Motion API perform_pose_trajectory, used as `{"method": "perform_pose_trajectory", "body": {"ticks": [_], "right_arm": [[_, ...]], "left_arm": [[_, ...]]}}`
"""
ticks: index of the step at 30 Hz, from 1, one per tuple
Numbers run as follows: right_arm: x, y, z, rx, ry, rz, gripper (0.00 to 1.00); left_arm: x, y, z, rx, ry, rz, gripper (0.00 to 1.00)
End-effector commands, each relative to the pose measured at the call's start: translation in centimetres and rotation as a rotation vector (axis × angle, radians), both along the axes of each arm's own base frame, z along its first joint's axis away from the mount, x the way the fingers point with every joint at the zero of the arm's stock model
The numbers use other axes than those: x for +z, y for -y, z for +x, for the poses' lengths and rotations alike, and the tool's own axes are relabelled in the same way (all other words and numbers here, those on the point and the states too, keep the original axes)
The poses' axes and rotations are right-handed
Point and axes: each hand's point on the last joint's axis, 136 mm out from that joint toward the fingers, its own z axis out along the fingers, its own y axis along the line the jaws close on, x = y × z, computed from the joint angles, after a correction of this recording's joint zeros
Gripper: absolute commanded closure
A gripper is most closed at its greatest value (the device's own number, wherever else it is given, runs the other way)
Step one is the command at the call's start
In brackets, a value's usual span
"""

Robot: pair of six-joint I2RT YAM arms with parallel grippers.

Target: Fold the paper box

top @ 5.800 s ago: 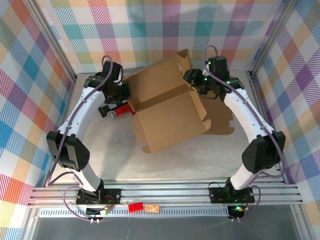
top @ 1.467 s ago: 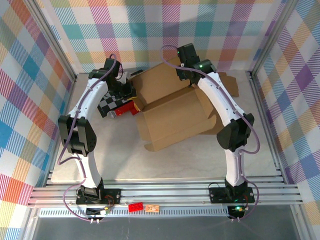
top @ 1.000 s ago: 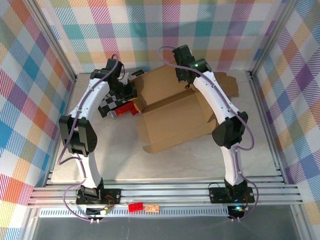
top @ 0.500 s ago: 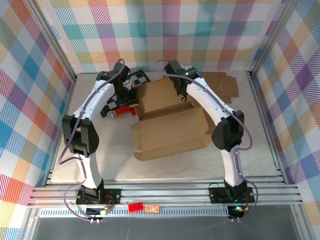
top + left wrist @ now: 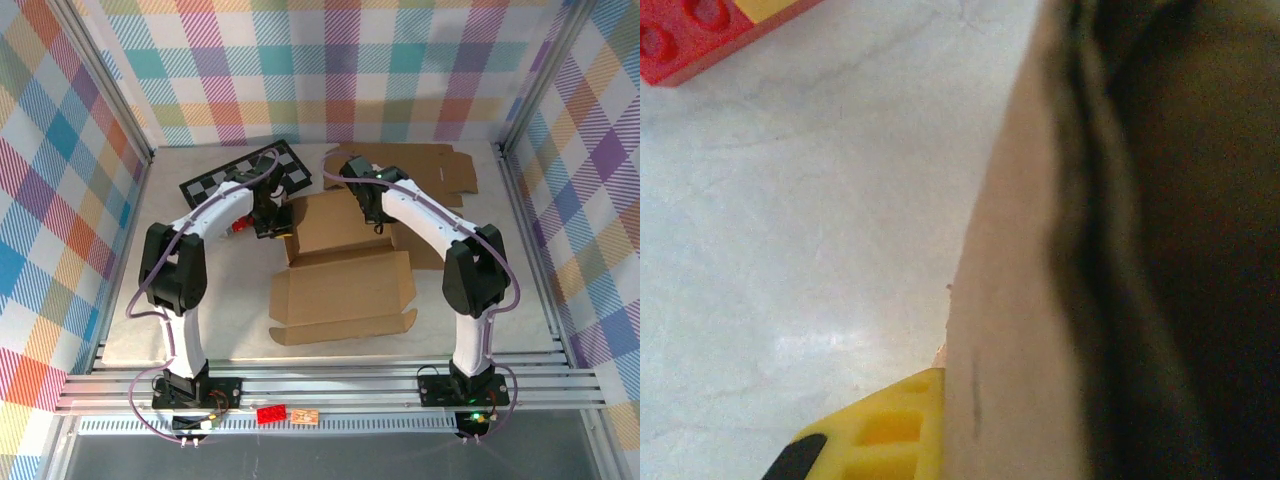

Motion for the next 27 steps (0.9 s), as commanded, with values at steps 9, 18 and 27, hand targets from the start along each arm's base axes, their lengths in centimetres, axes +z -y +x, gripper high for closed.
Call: {"method": "perform_pose_trajectory", "body": {"ticks": [9,18,27], "right_arm": [[-0.6,0.3,-1.0,-0.037,-0.023,0.021,1.0],[-1.2,0.3,-1.1,-0.046,-0.043,0.016,1.0],[-2.6,0.5,-1.1,-0.048,-0.08,-0.002,1.0]], "left_arm": [[-3.1,0.8,2.0,0.033,0.072,0.074,0.85],[-3.8,0.6,1.4,0.024,0.091,0.178,1.0],[-2.2,1.3,1.5,0.044,0.13,0.199,0.81]]}}
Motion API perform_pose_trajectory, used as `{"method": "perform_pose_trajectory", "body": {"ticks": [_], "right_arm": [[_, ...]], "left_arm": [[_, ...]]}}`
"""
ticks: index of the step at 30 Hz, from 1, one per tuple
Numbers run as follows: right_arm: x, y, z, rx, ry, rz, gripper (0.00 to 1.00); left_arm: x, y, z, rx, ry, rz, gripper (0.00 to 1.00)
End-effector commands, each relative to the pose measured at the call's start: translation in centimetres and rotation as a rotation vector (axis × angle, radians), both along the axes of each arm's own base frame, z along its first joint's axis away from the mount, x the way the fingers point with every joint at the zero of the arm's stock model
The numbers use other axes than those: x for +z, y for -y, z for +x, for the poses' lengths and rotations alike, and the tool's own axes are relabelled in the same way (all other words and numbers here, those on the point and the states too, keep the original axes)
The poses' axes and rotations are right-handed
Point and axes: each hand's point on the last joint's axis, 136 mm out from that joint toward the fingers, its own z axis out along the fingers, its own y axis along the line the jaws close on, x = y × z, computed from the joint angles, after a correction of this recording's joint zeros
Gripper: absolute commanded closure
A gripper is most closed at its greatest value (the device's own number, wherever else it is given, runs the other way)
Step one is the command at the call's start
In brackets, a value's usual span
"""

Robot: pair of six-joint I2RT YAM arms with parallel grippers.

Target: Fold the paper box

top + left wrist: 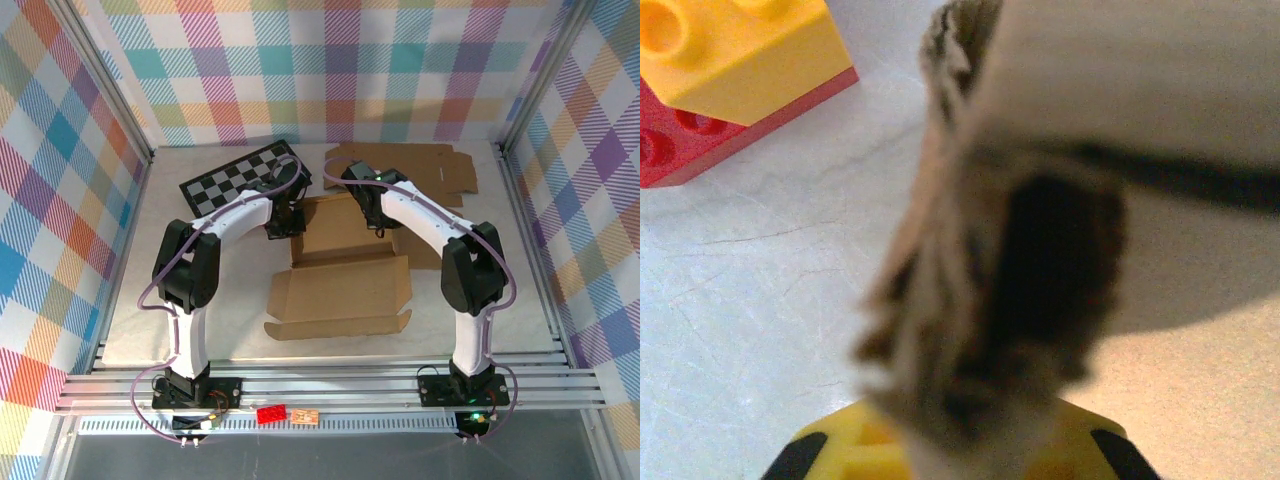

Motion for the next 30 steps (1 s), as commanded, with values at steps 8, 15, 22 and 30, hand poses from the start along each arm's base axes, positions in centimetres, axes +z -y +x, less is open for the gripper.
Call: {"method": "perform_pose_trajectory", "body": {"ticks": [8,15,22,30], "right_arm": [[-2.5,1.4,-0.3,-0.074,-0.09,0.018,1.0],[-3.4,1.8,-0.9,-0.121,-0.146,0.027,1.0],[-4.0,3.5,-2.7,-0.281,-0.204,0.125,1.0],[-5.0,5.7,-4.9,-0.621,-0.256,0.335,1.0]], "left_arm": [[2.8,1.3,-0.5,0.019,-0.011,-0.065,0.48],[5.0,1.9,-1.2,0.032,-0.024,-0.151,0.37],[10.3,-0.5,-2.1,0.105,0.039,-0.133,0.38],[15.1,-6.4,-6.0,0.279,0.088,-0.142,0.39]]}}
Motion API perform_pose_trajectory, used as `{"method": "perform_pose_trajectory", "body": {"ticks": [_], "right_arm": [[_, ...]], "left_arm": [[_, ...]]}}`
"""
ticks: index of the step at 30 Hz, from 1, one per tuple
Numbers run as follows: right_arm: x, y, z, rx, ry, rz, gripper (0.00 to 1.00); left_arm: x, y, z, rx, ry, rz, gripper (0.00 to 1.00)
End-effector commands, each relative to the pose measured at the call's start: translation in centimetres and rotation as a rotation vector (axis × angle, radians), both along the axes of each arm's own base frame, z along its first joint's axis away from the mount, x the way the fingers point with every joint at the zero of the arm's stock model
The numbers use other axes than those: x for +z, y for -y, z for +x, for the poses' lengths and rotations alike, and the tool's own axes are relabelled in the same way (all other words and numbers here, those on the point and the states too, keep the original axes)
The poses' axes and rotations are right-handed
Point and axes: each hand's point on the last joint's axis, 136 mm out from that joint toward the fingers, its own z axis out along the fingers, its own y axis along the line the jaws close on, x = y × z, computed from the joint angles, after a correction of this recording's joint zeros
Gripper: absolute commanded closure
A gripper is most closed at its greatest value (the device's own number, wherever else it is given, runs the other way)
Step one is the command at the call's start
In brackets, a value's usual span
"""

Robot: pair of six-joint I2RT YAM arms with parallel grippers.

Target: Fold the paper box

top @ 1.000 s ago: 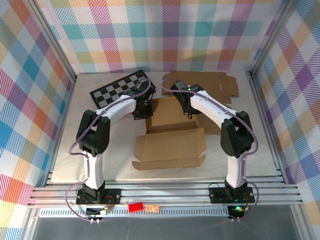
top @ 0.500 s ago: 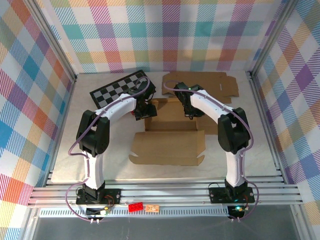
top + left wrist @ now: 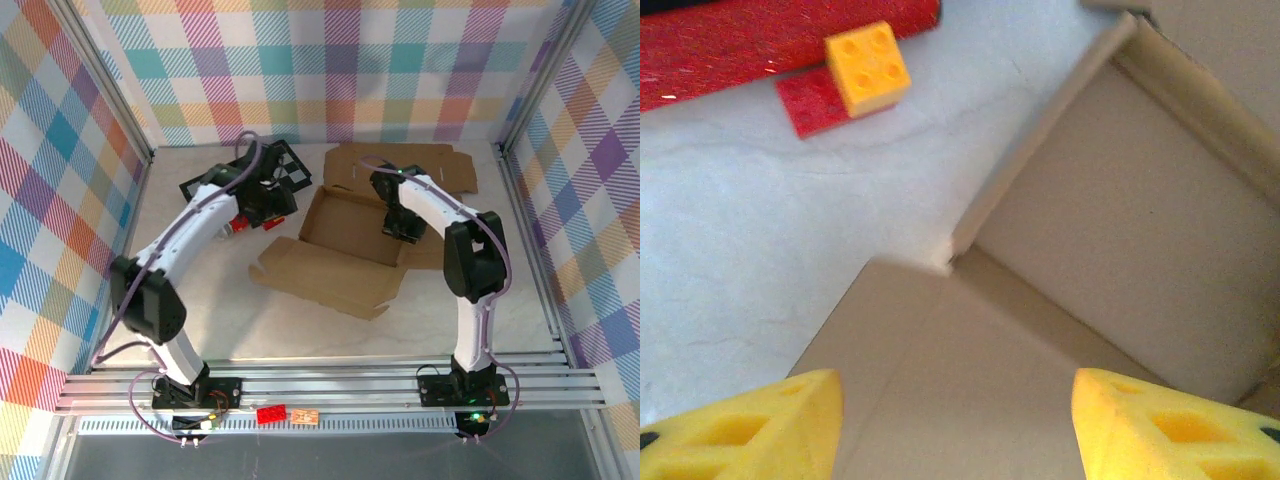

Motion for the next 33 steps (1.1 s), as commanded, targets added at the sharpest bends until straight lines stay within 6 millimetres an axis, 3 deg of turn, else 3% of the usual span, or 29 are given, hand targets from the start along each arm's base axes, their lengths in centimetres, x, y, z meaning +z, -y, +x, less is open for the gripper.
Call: {"method": "perform_pose_trajectory", "body": {"ticks": [1,7,15,17,21,23,27,33], "right_arm": [[0.7,0.3,-1.7,-0.208,-0.014,0.126,1.0],[0.9,-0.9,-1.6,-0.35,-0.022,0.262,1.0],[0.3,-2.5,-3.8,-0.57,-0.051,0.378,1.0],[-0.1,-2.5,-4.4,-0.638,-0.051,0.39,1.0],[-0.7,-3.2,-5.2,-0.743,-0.054,0.447,1.0],[-0.8,-3.7,-5.3,-0.768,-0.066,0.474,1.0],[-0.6,-4.3,-5.4,-0.776,-0.075,0.496,1.0],[-1.0,-5.4,-6.3,-0.76,-0.1,0.504,1.0]], "left_arm": [[1.0,-3.2,-2.9,0.101,-0.037,0.0,0.39],[3.0,-4.5,-5.9,0.168,-0.033,-0.063,0.36],[3.4,-3.0,-7.6,0.165,-0.044,-0.187,0.36],[3.1,-3.2,-7.9,0.174,-0.049,-0.184,0.41],[1.4,-3.1,-8.6,0.194,-0.072,-0.209,0.59],[-0.1,-2.6,-8.6,0.196,-0.101,-0.233,0.6],[-2.0,0.4,-6.2,0.163,-0.091,-0.379,0.58],[-4.1,5.1,-0.2,0.125,-0.075,-0.534,0.52]]}}
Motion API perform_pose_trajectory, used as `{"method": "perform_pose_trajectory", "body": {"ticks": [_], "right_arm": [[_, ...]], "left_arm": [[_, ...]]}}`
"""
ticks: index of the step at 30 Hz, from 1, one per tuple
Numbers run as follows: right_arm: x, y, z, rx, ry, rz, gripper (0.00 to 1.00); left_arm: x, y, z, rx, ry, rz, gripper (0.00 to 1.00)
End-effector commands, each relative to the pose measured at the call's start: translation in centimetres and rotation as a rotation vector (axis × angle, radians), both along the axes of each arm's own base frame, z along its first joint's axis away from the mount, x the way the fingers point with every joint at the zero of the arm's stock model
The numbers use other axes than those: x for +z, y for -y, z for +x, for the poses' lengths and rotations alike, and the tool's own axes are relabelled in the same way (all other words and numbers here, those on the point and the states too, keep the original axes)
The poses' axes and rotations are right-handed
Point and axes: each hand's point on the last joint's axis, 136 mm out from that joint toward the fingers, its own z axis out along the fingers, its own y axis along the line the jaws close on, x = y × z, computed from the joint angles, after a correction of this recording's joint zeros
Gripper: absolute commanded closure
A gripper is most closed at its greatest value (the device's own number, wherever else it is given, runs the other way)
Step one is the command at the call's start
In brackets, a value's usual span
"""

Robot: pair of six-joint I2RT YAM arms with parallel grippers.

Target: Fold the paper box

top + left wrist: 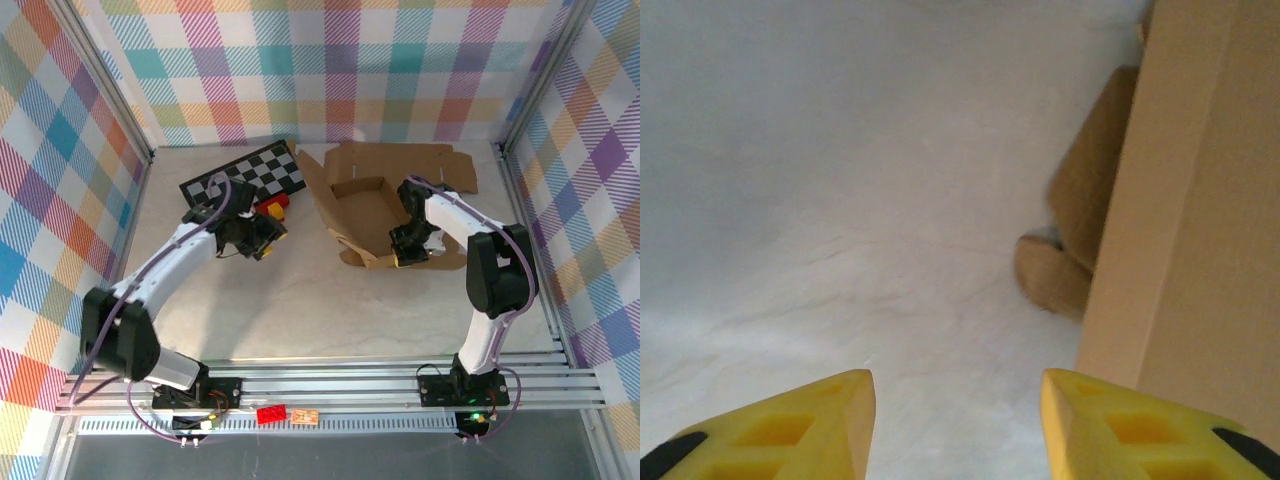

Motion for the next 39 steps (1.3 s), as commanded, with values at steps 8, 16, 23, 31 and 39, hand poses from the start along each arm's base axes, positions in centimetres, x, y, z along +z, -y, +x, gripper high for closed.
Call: {"method": "perform_pose_trajectory", "body": {"ticks": [8,16,23,31,39], "right_arm": [[-0.4,-4.3,-3.0,0.007,-0.049,0.082,1.0],[0.1,-5.6,-3.1,0.037,-0.046,0.096,0.84],[3.1,-5.9,-2.2,0.12,0.047,0.08,0.48],[8.3,-4.4,-1.1,0.257,0.244,0.022,0.37],[17.7,-6.2,5.5,0.818,0.824,-0.01,0.28]], "left_arm": [[1.0,7.1,8.6,-0.043,0.132,-0.226,0.52],[0.3,7.2,8.7,-0.042,0.121,-0.201,0.53],[-0.6,6.9,8.1,-0.051,0.09,-0.171,0.53],[-0.9,6.8,8.1,-0.052,0.087,-0.164,0.53],[-0.6,6.7,7.9,-0.053,0.091,-0.161,0.54]]}}
